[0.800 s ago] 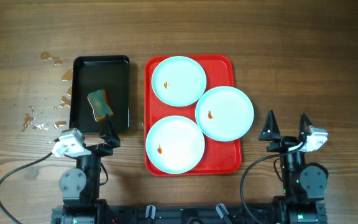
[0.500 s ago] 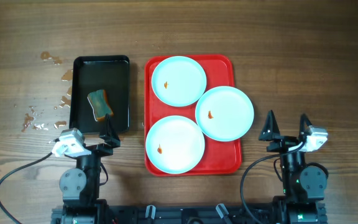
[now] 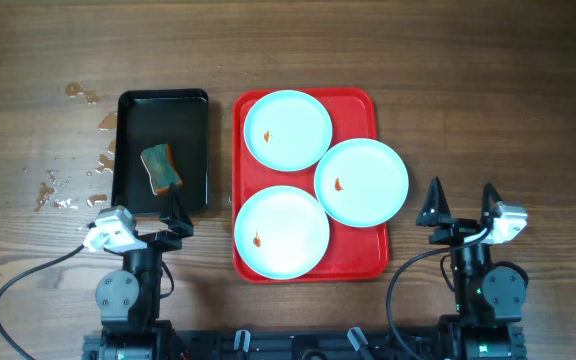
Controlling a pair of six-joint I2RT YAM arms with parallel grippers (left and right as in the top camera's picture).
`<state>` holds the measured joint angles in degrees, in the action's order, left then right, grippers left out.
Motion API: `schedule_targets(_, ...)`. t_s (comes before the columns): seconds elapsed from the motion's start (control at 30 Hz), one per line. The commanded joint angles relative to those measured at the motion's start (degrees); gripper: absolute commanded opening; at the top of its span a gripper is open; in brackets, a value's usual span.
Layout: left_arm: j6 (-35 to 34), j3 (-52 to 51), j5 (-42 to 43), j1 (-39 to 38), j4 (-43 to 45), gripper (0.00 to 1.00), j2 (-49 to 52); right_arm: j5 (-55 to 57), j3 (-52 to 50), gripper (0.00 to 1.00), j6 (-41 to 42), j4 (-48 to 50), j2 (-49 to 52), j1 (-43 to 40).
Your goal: Clean dirty plates on tray and stack at the side
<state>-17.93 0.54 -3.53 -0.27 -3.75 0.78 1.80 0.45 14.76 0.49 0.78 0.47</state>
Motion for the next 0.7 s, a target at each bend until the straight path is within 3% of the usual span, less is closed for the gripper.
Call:
schedule_targets(0.0,-0.52,-0.22,-0.57,-0.22,0.09,1.00,-0.39,0.79,-0.15,1.00,0.42,0.26,-0.35,0.31)
schedule_targets(0.23,-0.57,-0.22,-0.81,-0.22,0.52,1.00,-0.39,0.74,-0.15,1.00,2.99,0.68,-0.35,0.31)
schedule_targets(0.4,-0.59,-0.22,13.53,-0.26,0.46,1.00,-0.39,0.72,-0.15,1.00,29.73,0.15,0.02,0.31)
schedule_targets(0.43,-1.97,-0.22,16.48,-0.26,2.19,1.00,-0.39,-0.31,-0.15,1.00,32.09,0.87,0.39,0.33)
schedule_targets(0.57,-6.78,3.89,16.50,-0.24,6.58,1.00,-0.24,-15.91,3.96,1.00,17.66,4.72,1.27,0.33)
schedule_targets(0.67,-6.80,11.41,15.69,-0.24,2.64,1.00,4.42,-14.97,14.53,1.00,16.35,-0.48,7.67,0.31)
